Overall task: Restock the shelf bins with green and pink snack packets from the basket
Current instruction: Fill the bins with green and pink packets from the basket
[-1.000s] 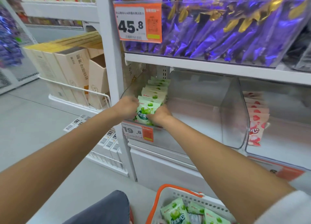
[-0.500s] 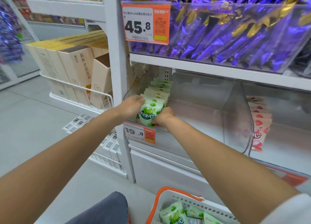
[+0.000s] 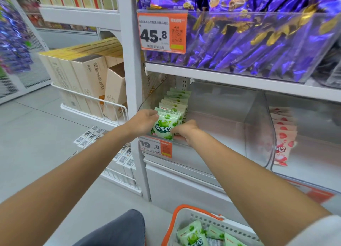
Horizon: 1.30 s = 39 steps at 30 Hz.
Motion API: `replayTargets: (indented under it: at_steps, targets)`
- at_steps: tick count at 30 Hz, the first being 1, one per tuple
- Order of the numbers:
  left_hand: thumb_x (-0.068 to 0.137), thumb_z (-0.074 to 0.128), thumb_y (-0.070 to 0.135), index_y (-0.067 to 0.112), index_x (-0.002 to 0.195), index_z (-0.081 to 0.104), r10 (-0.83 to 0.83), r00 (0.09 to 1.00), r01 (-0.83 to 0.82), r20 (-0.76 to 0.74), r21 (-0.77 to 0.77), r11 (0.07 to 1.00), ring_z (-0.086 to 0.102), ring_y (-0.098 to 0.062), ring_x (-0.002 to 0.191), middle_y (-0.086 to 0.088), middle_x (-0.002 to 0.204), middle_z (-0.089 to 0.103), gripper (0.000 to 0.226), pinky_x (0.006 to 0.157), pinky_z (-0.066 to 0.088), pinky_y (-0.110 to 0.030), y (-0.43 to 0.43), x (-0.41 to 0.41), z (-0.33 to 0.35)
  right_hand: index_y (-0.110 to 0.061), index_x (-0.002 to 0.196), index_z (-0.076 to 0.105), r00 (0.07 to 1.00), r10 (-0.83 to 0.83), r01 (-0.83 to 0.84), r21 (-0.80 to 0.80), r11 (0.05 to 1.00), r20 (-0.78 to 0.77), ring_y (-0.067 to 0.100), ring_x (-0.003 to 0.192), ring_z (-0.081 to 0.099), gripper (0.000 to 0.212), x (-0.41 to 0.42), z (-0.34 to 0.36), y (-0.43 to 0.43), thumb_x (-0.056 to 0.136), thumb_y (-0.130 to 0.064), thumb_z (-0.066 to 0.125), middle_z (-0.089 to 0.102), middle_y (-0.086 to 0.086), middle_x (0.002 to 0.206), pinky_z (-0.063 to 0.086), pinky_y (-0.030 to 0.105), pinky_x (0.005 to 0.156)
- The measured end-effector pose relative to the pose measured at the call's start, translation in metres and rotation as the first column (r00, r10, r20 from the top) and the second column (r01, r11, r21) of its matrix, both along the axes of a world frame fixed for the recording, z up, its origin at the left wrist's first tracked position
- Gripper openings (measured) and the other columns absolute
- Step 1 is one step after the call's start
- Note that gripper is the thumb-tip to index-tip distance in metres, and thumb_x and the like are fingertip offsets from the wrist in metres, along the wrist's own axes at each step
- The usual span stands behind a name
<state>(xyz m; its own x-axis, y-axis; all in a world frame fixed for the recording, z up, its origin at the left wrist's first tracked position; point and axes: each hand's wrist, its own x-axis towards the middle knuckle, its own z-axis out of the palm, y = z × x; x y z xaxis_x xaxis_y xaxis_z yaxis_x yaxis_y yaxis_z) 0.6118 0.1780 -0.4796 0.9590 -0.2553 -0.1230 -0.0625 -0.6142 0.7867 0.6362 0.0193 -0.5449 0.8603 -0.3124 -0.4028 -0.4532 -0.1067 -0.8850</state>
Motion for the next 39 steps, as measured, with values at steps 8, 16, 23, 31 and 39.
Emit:
replayTargets:
  at_steps: [8,16,23,31,39]
  targets:
    - [0.105,0.04,0.023,0.005,0.143,0.044,0.001,1.0,-0.001,0.013,0.021,1.0,0.047,-0.025,0.129,-0.01,0.143,0.048,0.042,0.109,0.037,-0.034,-0.003,-0.006,0.002,-0.002,0.099,0.064,0.997,0.081,-0.08,-0.263,0.961,-0.011,0.025,0.088,0.068,0.03,-0.017,0.01,-0.011,0.075,-0.008,0.08,0.069,0.009,0.098,0.057,0.034,0.08]
    - [0.103,0.042,0.017,0.016,0.083,0.056,0.02,1.0,-0.024,0.023,0.158,0.987,0.045,-0.018,0.083,-0.001,0.088,0.046,0.024,0.074,0.036,-0.03,-0.011,-0.008,0.009,-0.003,0.112,0.068,0.948,0.308,-0.264,-0.349,0.899,0.077,0.024,0.098,0.066,0.03,-0.039,0.02,-0.019,0.083,-0.007,0.073,0.069,0.009,0.112,0.055,0.037,0.089]
    - [0.103,0.039,0.012,-0.001,0.119,0.062,0.005,1.0,-0.006,0.003,0.212,0.977,0.052,-0.026,0.107,-0.02,0.124,0.057,0.03,0.091,0.039,-0.031,-0.019,-0.001,0.005,-0.01,0.13,0.059,0.908,0.405,-0.366,-0.264,0.892,0.108,0.024,0.106,0.06,0.049,-0.027,0.004,-0.011,0.083,0.003,0.066,0.065,0.004,0.109,0.051,0.031,0.091]
    - [0.101,0.041,0.011,0.0,0.138,0.049,0.005,0.997,-0.023,0.077,0.226,0.974,0.048,-0.028,0.129,-0.016,0.144,0.049,0.04,0.096,0.037,-0.025,-0.016,-0.009,0.002,-0.011,0.091,0.07,0.944,0.267,-0.097,-0.612,0.784,0.193,0.027,0.096,0.064,0.012,-0.051,0.023,-0.032,0.085,-0.008,0.061,0.07,0.009,0.101,0.05,0.029,0.079]
    - [0.093,0.054,0.017,0.015,0.081,0.063,0.035,0.964,-0.073,0.264,0.133,0.988,0.065,-0.026,0.085,-0.009,0.091,0.07,0.015,0.069,0.051,-0.031,-0.038,-0.074,0.011,-0.018,0.084,0.06,0.823,0.423,0.112,-0.839,0.533,0.379,0.023,0.077,0.057,0.006,-0.142,0.051,-0.043,0.084,-0.016,0.055,0.061,-0.003,0.083,0.042,0.032,0.063]
